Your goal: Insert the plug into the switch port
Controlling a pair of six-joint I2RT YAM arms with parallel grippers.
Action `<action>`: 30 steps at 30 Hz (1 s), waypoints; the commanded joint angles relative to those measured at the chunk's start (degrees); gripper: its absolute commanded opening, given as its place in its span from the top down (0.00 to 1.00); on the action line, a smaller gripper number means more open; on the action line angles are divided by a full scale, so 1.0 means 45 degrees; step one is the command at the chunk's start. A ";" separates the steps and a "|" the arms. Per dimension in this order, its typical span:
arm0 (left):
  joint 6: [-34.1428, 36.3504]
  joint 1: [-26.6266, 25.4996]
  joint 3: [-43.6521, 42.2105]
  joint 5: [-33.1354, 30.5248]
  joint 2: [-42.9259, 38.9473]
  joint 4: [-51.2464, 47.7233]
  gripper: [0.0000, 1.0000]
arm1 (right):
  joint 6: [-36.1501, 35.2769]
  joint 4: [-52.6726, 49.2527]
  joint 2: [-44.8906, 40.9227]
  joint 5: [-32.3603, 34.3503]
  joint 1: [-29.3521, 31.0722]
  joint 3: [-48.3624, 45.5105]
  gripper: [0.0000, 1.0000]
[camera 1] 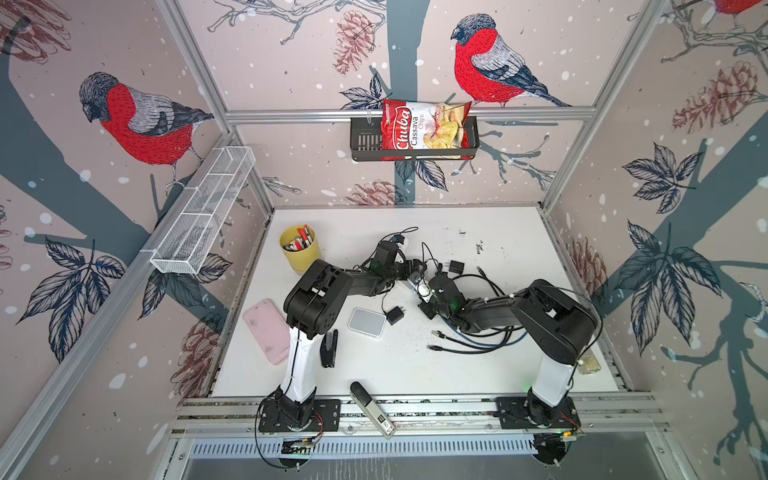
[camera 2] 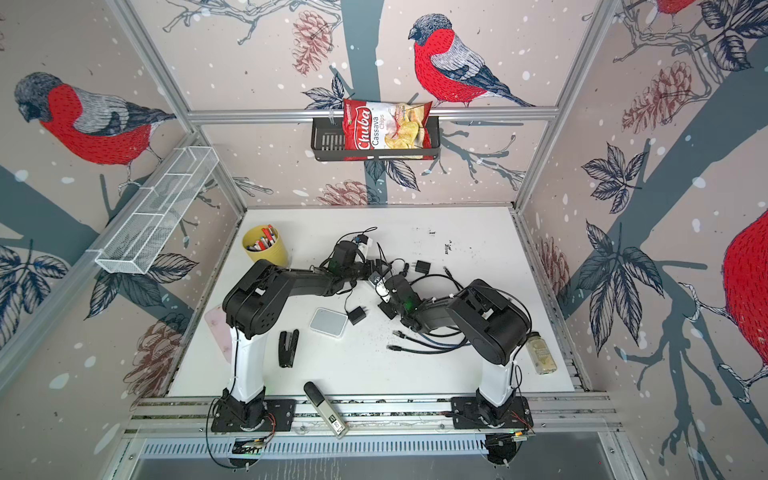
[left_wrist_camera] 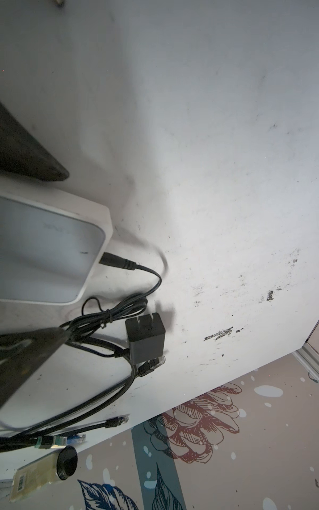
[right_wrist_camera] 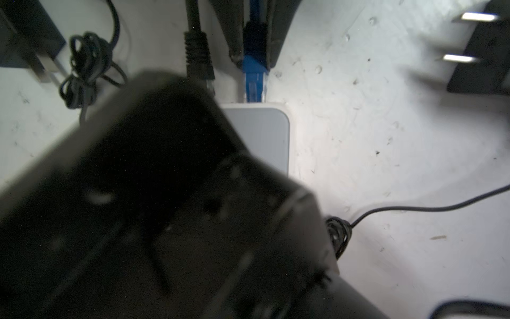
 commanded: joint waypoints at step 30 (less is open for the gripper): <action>-0.0972 -0.0328 -0.0021 0.2710 0.0289 -0.2156 0.17 | -0.1128 0.3858 -0.0059 -0.0708 0.0109 -0.0275 0.91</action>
